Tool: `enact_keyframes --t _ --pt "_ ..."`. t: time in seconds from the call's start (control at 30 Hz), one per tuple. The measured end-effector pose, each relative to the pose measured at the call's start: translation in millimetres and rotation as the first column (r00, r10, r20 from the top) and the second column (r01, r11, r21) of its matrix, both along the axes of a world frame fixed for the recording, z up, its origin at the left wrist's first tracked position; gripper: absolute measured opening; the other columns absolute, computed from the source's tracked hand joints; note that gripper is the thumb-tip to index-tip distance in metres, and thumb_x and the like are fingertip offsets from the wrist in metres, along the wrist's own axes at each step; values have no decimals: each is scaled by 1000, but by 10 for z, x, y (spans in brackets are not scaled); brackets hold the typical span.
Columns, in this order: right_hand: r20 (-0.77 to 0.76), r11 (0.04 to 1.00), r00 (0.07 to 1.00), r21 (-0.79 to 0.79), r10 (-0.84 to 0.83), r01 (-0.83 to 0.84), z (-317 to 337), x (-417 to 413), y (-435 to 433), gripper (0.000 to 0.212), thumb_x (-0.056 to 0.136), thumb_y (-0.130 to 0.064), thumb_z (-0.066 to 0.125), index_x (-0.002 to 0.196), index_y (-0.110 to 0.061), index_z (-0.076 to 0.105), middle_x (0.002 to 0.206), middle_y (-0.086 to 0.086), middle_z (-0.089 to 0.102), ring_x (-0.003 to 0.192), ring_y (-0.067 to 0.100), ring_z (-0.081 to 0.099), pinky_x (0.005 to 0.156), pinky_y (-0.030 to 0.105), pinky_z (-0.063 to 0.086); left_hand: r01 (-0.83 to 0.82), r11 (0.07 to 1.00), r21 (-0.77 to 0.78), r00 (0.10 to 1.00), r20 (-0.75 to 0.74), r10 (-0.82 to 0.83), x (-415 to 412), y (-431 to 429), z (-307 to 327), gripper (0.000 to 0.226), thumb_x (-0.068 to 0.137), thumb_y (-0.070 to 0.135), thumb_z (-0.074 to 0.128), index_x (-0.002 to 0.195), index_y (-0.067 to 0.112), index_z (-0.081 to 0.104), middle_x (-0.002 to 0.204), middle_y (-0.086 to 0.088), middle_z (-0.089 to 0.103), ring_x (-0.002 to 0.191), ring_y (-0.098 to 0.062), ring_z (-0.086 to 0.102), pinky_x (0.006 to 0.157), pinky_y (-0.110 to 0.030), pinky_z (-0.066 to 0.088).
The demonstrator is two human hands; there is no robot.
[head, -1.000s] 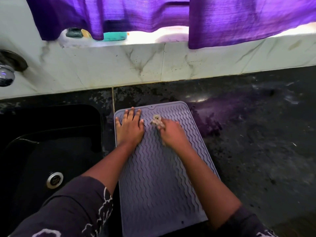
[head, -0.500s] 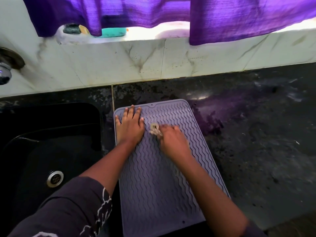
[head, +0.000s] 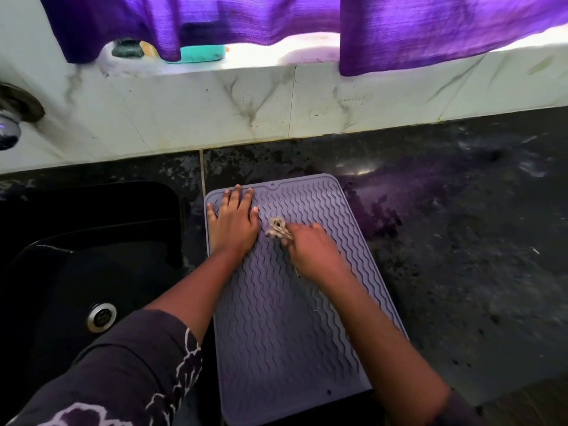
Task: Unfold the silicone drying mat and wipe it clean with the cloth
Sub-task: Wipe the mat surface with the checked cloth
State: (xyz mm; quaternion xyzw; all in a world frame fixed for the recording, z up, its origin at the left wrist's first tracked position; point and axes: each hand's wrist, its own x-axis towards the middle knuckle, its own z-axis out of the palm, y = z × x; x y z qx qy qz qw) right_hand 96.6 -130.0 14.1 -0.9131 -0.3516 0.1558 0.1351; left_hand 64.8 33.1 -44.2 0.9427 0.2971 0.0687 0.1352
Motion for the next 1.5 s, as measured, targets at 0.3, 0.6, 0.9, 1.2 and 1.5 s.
enact_keyframes --t 0.3,0.6,0.9,1.2,1.5 --pt "55 998 998 -60 -32 35 -59 -723 -400 51 98 -18 35 146 -18 17 154 1 21 136 26 20 108 39 25 -2 1000 -4 1000 -9 2 -7 -8 30 51 99 38 30 148 27 26 158 1 20 146 -19 14 116 -52 5" --pt "101 996 991 -37 -83 87 -199 -489 -182 55 95 -14 37 146 -18 17 155 5 18 139 32 16 110 48 20 7 1000 -7 1000 -6 -7 -9 -3 24 51 98 37 30 148 26 27 158 0 21 146 -20 14 116 -52 5" --pt "51 992 992 -55 -112 115 35 -798 -613 49 97 -13 36 144 -18 23 149 2 31 125 23 32 101 35 34 30 997 -68 999 15 -29 -64 -31 112 50 98 36 33 146 24 31 157 -3 23 146 -20 14 115 -54 1" --pt "182 995 981 -60 -68 80 -250 -530 -376 50 96 -21 40 144 -23 23 153 1 24 137 30 21 107 46 26 104 989 -101 939 -319 -132 -886 -492 194 56 98 52 15 149 39 -4 160 5 -11 147 -19 -12 111 -59 -11" --pt "75 994 997 -105 -5 13 5 -1040 -954 48 94 -9 38 140 -20 32 142 2 41 114 25 40 94 37 41 131 988 -84 962 -228 -147 -1008 -528 92 57 98 52 13 149 36 -7 160 2 -11 146 -22 -14 116 -48 -9"
